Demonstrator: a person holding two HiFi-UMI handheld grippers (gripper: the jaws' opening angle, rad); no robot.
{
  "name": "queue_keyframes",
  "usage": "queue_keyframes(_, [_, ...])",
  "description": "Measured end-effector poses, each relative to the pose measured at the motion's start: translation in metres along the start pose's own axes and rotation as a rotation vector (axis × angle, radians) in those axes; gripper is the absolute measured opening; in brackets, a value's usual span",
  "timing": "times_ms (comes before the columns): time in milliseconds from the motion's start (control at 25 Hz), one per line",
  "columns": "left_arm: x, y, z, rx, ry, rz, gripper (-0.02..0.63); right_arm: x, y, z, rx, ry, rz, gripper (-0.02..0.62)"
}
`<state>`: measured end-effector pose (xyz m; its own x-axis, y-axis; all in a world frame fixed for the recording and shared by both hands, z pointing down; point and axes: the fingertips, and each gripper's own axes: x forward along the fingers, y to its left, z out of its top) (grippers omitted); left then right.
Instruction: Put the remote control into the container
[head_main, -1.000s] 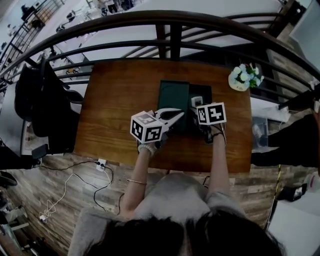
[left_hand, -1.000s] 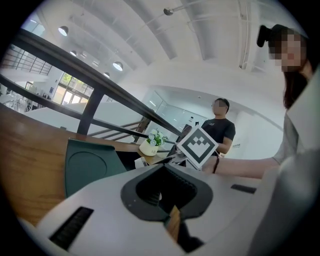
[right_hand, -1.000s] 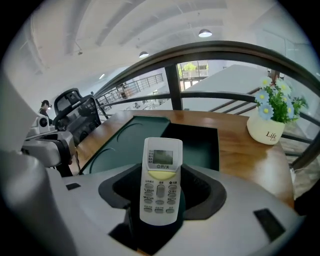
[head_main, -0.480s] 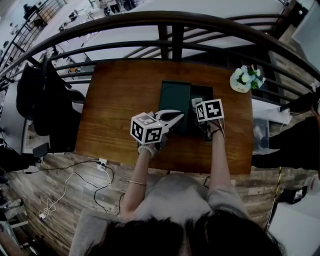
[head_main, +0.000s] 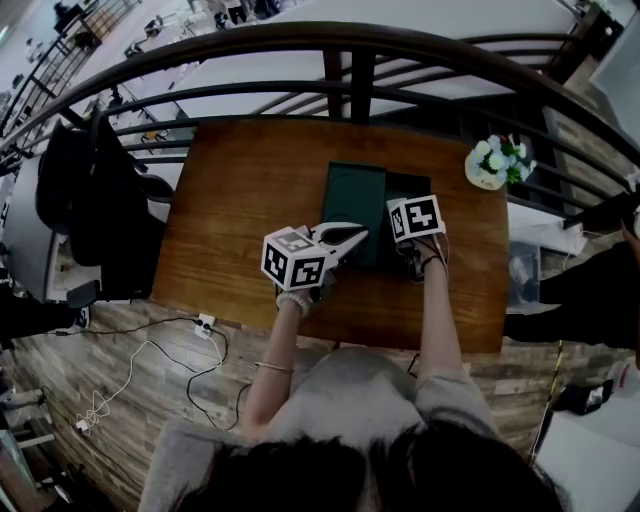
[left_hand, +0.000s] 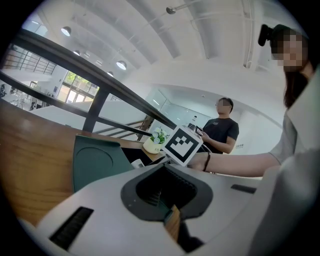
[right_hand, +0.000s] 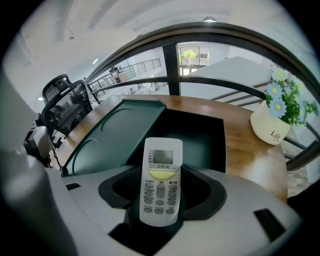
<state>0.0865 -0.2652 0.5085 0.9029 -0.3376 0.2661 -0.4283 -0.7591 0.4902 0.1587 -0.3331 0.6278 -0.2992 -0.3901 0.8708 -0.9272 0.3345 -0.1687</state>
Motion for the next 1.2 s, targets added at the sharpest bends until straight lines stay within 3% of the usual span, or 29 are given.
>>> queue_keyframes(720, [-0.002, 0.008, -0.002, -0.016, 0.004, 0.016, 0.004, 0.015, -0.013, -0.005, -0.003, 0.098, -0.098, 0.238])
queue_keyframes(960, [-0.003, 0.011, -0.002, -0.02, 0.001, 0.02, 0.004, 0.015, -0.022, -0.01, -0.036, 0.145, -0.177, 0.238])
queue_keyframes(1200, [-0.005, 0.013, -0.002, -0.023, 0.006, 0.019, 0.004, 0.021, -0.018, -0.013, -0.055, 0.163, -0.177, 0.238])
